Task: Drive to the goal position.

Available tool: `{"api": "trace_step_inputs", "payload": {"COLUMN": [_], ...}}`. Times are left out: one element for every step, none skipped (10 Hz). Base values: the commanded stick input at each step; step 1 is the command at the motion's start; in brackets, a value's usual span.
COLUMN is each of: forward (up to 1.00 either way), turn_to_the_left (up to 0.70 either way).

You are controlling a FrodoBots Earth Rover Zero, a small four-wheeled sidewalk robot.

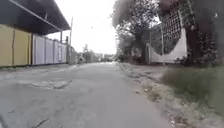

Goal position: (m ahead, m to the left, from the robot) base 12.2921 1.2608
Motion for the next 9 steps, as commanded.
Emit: {"api": "trace_step_inputs", "payload": {"forward": [1.00, 1.00, 1.00, 1.00, 1.00, 1.00, 1.00, 1.00, 1.00], "turn_to_the_left": [0.00, 0.00, 0.00, 0.00, 0.00, 0.00, 0.00, 0.00, 0.00]}}
